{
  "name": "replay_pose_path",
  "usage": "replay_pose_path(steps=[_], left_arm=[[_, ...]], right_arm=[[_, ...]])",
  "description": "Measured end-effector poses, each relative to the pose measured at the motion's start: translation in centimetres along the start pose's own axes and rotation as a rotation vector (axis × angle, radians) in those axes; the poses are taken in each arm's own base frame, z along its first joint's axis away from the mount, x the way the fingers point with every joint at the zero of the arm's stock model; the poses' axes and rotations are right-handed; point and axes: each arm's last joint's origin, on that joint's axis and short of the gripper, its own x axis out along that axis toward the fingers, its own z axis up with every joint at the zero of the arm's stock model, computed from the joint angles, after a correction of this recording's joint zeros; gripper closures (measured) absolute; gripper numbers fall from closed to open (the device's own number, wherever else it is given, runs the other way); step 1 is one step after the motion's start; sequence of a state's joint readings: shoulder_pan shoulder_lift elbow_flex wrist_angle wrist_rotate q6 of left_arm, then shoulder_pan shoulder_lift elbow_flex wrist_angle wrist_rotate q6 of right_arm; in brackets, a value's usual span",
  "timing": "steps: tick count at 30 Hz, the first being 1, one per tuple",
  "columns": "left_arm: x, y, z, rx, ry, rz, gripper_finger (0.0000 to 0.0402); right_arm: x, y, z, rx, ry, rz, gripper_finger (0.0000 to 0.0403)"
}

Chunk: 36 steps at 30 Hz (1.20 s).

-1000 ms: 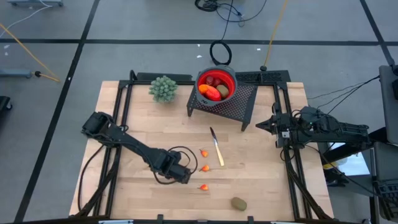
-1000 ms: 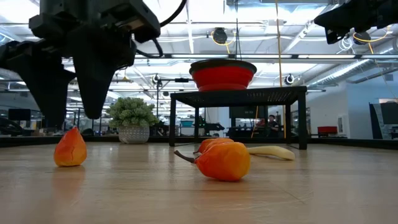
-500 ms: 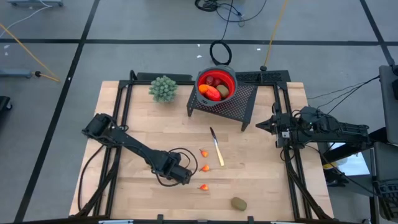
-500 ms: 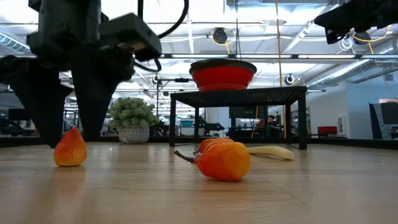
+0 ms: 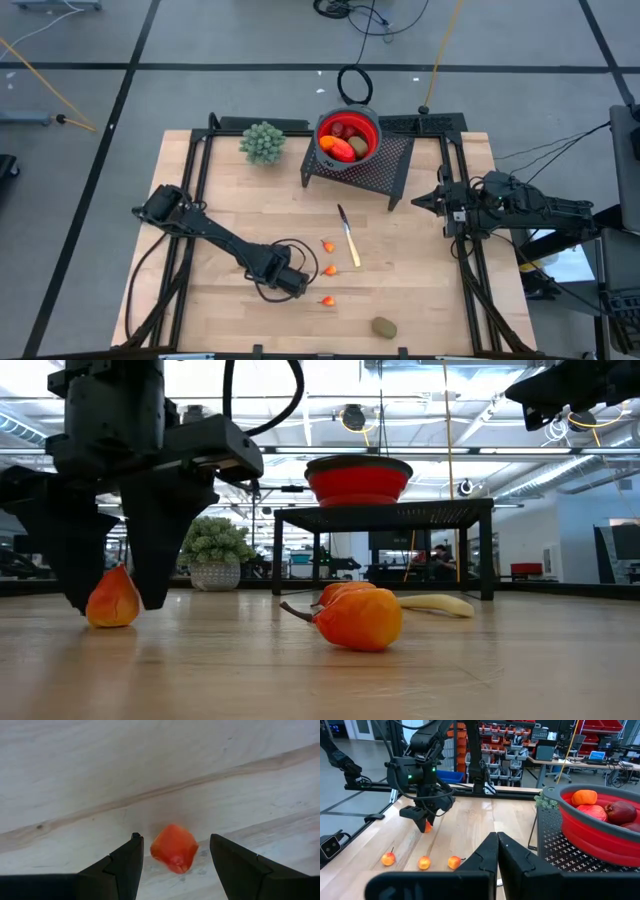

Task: Pick & Place Fruit
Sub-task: Put the orange pear into the red strainer bowl on the shelf

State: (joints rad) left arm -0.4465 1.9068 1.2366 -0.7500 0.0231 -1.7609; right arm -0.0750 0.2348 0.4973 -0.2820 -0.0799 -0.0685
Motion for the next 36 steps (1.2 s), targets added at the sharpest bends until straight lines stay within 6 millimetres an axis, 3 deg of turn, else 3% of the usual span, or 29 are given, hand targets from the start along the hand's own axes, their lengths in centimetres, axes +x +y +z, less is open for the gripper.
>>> replay_pose_path(steps=[12,22,28,36], left_arm=[[0.0,0.0,0.0,0.023,0.003,0.003,0.0178],[0.0,0.0,0.0,0.032,0.003,0.000,0.0273],[-0.3,0.0,0.0,0.040,0.004,-0.007,0.0296],[-5.1,0.1,0.1,0.228,-0.133,-0.189,0.0284]], right_arm=[[0.0,0.0,0.0,0.000,0.000,0.000,0.0399],[0.0,0.0,0.0,0.003,0.000,0.000,0.0399],[0.0,0.0,0.0,0.003,0.000,0.000,0.0399],[0.0,0.0,0.0,0.001,0.000,0.000,0.0399]])
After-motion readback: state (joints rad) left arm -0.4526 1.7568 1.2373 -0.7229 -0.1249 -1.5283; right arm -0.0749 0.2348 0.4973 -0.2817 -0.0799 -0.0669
